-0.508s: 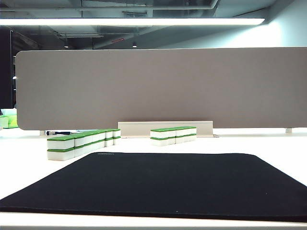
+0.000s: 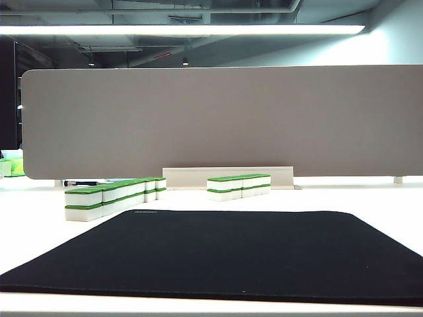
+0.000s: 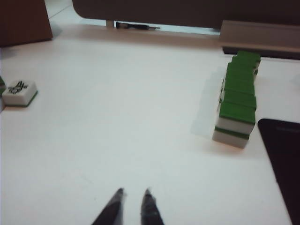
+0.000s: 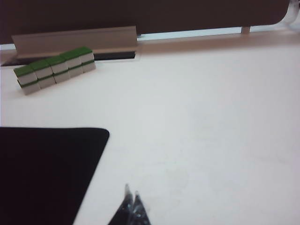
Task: Take a mahjong tile from the mahjong wall and then place it on the table close to you.
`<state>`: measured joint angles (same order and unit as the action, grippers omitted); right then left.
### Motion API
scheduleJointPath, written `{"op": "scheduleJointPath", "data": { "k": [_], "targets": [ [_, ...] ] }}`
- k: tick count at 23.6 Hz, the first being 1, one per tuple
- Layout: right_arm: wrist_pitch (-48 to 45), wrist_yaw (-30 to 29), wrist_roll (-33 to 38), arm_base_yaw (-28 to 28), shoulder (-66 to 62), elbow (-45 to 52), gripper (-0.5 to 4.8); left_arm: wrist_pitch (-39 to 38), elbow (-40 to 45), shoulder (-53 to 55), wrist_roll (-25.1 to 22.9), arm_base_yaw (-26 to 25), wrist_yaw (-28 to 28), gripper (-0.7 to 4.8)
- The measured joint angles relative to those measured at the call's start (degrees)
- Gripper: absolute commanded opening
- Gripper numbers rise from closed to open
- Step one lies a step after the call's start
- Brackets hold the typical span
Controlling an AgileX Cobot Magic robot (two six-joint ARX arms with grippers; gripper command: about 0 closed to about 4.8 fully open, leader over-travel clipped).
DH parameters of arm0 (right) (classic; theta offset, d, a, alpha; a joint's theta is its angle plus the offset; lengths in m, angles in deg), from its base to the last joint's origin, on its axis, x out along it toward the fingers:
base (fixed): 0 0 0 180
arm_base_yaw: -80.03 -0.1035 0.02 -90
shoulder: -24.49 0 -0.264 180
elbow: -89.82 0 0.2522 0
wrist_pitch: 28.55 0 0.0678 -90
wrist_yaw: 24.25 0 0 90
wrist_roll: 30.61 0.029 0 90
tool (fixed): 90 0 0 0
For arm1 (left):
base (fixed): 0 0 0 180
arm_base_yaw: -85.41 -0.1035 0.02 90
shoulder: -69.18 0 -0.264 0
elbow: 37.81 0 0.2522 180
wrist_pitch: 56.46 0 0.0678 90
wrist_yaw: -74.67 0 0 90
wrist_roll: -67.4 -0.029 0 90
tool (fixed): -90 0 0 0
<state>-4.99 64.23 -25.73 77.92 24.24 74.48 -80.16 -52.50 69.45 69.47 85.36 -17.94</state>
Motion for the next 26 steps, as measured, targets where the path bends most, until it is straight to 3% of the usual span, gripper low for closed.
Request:
{"op": "scheduleJointPath", "data": {
  "k": [17, 26],
  "targets": [
    [7.15, -6.64, 4.39, -0.02, -0.07, -10.75, -0.02, 1.38, -0.09, 0.00, 0.39, -0.02, 3.19, 0.48],
    [12.96, -15.04, 5.79, -0.02, -5.57, -20.02, -0.02, 1.40, -0.07, 0.00, 2.71, -0.02, 5.07, 0.48]
  ]
}}
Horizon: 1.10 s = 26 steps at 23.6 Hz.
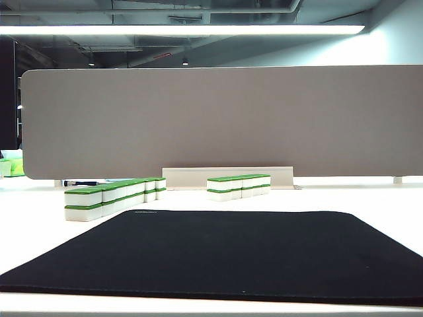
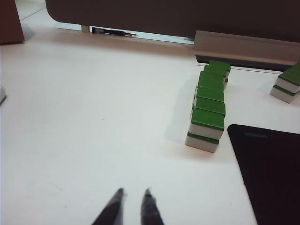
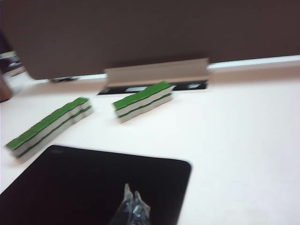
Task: Take a mahjong tile from the mahjong wall and then place it on the table close to you.
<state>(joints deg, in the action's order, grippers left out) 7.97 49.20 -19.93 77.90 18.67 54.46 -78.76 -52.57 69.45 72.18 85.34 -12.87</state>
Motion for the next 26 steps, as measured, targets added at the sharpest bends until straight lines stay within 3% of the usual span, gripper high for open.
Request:
{"op": "scheduleJointPath", "data": {
  "k": [9, 16, 26],
  "targets": [
    [3.26, -11.89, 0.22, 0.00, -14.49, -10.03, -0.02, -0.02, 0.00, 0.00, 0.07, 0.02, 2.69, 0.48],
    [3.63, -18.18, 0.22, -0.02, -20.79, -13.66, -0.02, -0.39, -0.26, 0.00, 3.98, 0.02, 7.69, 0.48],
    [3.65, -20.76, 0.22, -0.13, -22.14, -13.73, -0.01, -4.63, -8.31, 0.37, 5.01, 0.02, 10.88, 0.47]
  ]
}}
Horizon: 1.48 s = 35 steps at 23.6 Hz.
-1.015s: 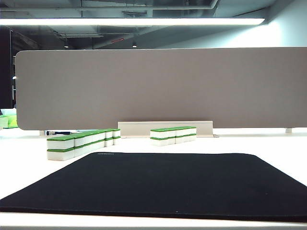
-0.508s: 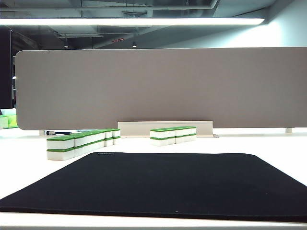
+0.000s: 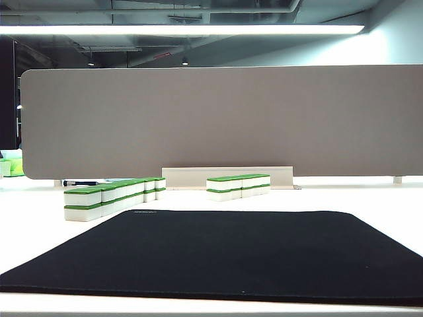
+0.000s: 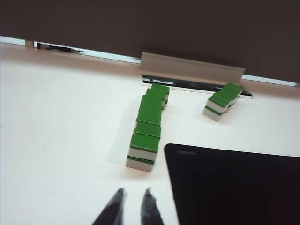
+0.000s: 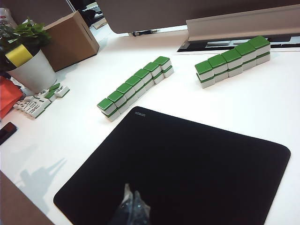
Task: Take a mahjong tile from the mahjong wall and then place it on the table close to you.
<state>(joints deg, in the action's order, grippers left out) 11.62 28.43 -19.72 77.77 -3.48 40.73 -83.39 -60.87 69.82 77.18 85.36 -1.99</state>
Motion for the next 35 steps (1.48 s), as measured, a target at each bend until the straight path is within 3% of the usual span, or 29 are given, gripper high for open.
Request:
{"op": "scheduleJointPath", "data": {
  "k": [5, 15, 19, 24, 28, 30, 31, 33, 35],
  "targets": [
    [-0.98, -4.48, 0.00, 0.02, 0.02, 0.02, -0.01, -0.81, -7.26, 5.25, 0.24, 0.00, 1.07, 0.47],
    [-3.10, -4.83, 0.02, 0.02, 0.07, 0.02, -0.02, -1.22, -24.46, 32.30, 0.17, 0.00, 6.88, 0.47],
    [-3.10, -4.74, 0.00, 0.02, 0.04, 0.02, -0.02, -5.16, -31.45, 42.66, -0.07, -0.02, 6.97, 0.47],
    [-3.08, -4.72, 0.00, 0.07, -0.02, 0.00, -0.02, -12.94, -41.81, 54.86, -4.59, 0.04, 7.08, 0.48],
    [-3.04, -4.72, 0.00, 0.07, -0.02, 0.00, -0.02, -13.42, -47.67, 62.16, -5.27, 0.07, 7.08, 0.58],
    [-3.02, -4.70, 0.00, 0.07, -0.02, 0.02, -0.02, -14.60, -50.29, 65.64, -5.27, 0.04, 7.06, 0.78],
    [-3.02, -4.52, 0.02, 0.07, 0.00, 0.02, -0.02, -15.47, -51.91, 67.36, -5.27, 0.07, 7.08, 1.43],
    [-2.19, -2.82, 0.02, 0.07, 0.00, 0.02, -0.02, -17.57, -56.28, 72.37, -5.27, 0.04, 7.04, 1.88],
    [-0.79, -1.88, 0.00, 0.13, 0.00, 0.02, -0.02, -21.44, -60.39, 77.07, -5.29, 0.35, 7.04, 1.88]
  ]
}}
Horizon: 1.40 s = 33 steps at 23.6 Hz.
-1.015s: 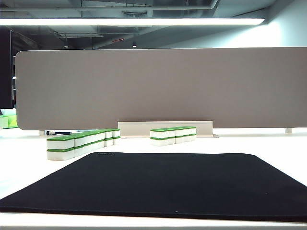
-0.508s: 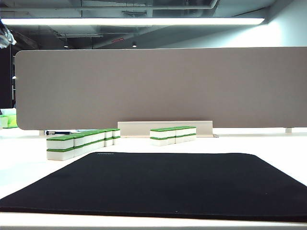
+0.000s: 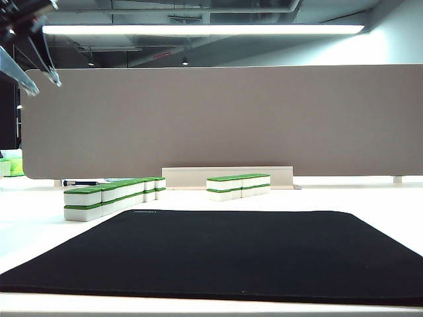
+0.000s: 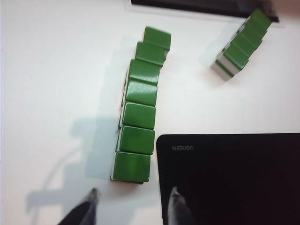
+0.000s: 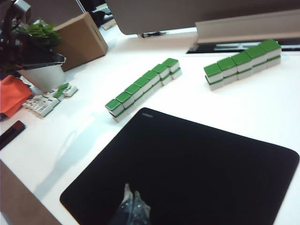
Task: Take a mahjong tile from the mahjong wall and then place it on the table close to you.
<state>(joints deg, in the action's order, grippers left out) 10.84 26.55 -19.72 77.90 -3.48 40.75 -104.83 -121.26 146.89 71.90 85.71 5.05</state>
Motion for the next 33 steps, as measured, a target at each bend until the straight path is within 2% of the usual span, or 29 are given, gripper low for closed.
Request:
{"op": "scheduleJointPath", "data": {
  "k": [2, 5, 6, 8, 9, 10, 11, 13, 16, 33],
  "targets": [
    [0.74, 0.59, -0.11, 0.00, 0.00, -0.02, -0.02, -2.84, -4.02, 4.44, -2.03, 1.33, -0.52, 1.88],
    [0.85, 0.63, -0.22, 0.00, 0.00, 0.00, -0.02, -5.99, -8.96, 8.33, -5.14, 4.98, -4.68, 1.94],
    [0.85, 0.63, -0.22, 0.00, 0.00, 0.00, -0.02, -6.93, -11.02, 10.08, -6.12, 6.82, -7.37, 2.70],
    [0.85, 0.63, -0.22, 0.00, 0.00, 0.00, -0.02, -10.16, -14.58, 13.11, -6.86, 8.90, -11.43, 3.68],
    [0.85, 0.63, -0.22, 0.00, 0.00, 0.00, -0.02, -11.80, -16.35, 14.62, -7.08, 9.64, -13.42, 3.80],
    [0.85, 0.63, -0.22, 0.00, -0.02, 0.00, -0.02, -14.97, -19.43, 17.46, -7.52, 10.58, -16.44, 3.81],
    [0.85, 0.63, -0.22, 0.00, -0.02, 0.00, -0.02, -16.35, -20.39, 18.51, -7.52, 10.69, -17.11, 3.80],
    [0.85, 0.63, -0.22, 0.00, -0.02, 0.00, -0.02, -23.32, -25.05, 22.91, -7.50, 10.56, -17.68, 3.80],
    [0.85, 0.63, -0.22, 0.00, -0.02, 0.00, -0.02, -26.32, -27.06, 24.61, -7.43, 10.49, -17.97, 3.80],
    [3.26, 0.63, -0.22, -0.07, 0.00, 0.00, -0.02, -29.09, -27.74, 31.12, -7.17, 10.58, -16.44, 3.80]
  ]
}}
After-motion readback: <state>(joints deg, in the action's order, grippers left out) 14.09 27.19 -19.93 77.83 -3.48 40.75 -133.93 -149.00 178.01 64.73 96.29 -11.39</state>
